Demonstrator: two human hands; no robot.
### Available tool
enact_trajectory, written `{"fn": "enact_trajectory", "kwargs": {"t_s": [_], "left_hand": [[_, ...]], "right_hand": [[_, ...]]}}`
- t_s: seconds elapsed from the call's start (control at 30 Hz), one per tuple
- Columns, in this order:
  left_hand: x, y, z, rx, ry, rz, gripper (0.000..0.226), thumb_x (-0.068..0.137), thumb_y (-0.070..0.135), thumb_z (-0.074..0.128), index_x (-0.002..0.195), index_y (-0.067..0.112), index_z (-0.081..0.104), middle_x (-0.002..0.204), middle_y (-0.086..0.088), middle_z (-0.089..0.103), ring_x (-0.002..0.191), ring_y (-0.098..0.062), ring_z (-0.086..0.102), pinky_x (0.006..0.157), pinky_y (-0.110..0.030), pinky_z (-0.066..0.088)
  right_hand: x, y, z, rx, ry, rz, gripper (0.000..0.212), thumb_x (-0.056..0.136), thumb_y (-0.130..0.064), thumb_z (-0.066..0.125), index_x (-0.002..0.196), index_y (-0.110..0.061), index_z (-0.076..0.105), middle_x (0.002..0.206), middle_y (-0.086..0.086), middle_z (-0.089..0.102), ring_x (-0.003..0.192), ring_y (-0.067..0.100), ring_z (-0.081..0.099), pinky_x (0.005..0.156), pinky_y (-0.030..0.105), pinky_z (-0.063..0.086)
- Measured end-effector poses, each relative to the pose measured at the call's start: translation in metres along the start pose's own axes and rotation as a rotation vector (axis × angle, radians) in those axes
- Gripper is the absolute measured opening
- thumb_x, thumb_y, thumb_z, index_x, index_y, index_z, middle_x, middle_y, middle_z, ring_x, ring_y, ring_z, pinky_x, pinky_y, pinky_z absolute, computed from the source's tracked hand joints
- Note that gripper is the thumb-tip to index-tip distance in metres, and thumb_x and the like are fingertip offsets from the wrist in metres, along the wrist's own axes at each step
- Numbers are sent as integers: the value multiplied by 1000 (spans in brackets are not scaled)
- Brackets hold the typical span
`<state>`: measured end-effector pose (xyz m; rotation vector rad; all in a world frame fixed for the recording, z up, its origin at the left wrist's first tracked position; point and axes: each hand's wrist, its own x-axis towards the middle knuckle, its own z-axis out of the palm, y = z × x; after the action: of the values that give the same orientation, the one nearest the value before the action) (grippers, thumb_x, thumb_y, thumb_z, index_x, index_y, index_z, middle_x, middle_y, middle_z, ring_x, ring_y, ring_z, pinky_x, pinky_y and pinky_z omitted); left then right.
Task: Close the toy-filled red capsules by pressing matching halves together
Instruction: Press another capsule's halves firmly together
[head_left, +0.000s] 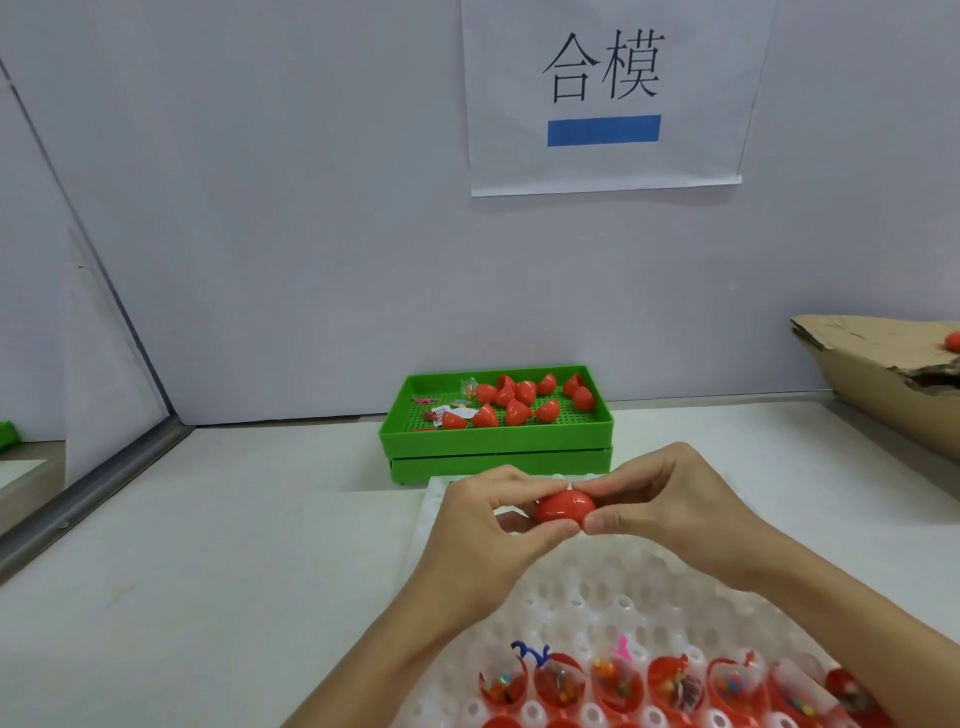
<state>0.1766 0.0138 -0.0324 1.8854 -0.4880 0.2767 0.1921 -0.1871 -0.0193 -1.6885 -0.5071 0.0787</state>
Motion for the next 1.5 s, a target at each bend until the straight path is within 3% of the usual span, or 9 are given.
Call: {"fn": "enact_trajectory", "kwargs": {"t_s": [0.23,0.33,0.43,0.53,0.67,0.93,1.13,1.37,1.5], "left_hand": [[1,-2,0,-40,-42,-62,36,73,9,84,108,15,76,88,-3,66,82,-12,66,79,-26,59],[1,-1,1,-22,-48,-64,34,74,9,84,106,15,76,87,-7,66,79,-14,65,75,-28,60],[-1,1,2,-30,-78,-60,30,74,7,83,103,12,77,81,-3,64,70,-3,63,71,-20,56],[-1,3,1,-46,-76,-65,28,74,7,84,101,14,79,78,-3,65,67,-2,62,69,-22,56],[1,6,-2,-59,-33,-61,31,73,11,85,99,25,79,78,6,70,70,-1,60,66,-18,52],[1,8,-4,3,-4,-69,28,74,17,85,100,25,79,87,10,75,80,-6,66,74,-24,58],[0,8,-3,-5,-4,-73,33,71,17,86,103,22,78,83,15,72,77,-1,64,68,-16,52],[1,7,-2,-29,-24,-101,32,71,11,85,100,22,79,84,5,70,77,-2,62,69,-17,52],[1,8,-1,-47,-38,-99,32,72,6,84,101,16,78,83,-2,67,72,0,60,64,-14,49]], "right_hand": [[-1,-1,0,-78,-1,-8,27,64,-15,88,89,-21,83,89,2,79,89,16,76,78,17,56],[0,1,1,-106,22,-3,25,67,-7,88,85,-23,83,87,0,79,87,14,76,78,16,56],[0,1,2,-144,16,-7,23,69,-4,87,82,-24,83,81,0,79,80,13,76,74,15,55],[0,1,4,-136,19,-11,24,69,-3,86,81,-23,83,79,2,79,77,15,76,72,16,55],[2,2,3,-21,50,6,25,62,-6,86,82,-20,83,83,7,79,80,21,77,70,19,57],[1,2,0,31,29,2,26,66,-16,85,92,-19,82,92,8,79,89,25,76,77,25,59],[0,0,1,34,15,2,26,65,-13,85,91,-17,82,91,7,79,88,22,77,76,20,58],[0,-1,2,-58,13,-7,24,63,-18,86,87,-21,83,86,2,79,85,17,76,76,18,57],[0,2,2,-93,26,-16,21,68,-7,86,85,-20,83,83,2,79,82,16,76,76,17,57]]}}
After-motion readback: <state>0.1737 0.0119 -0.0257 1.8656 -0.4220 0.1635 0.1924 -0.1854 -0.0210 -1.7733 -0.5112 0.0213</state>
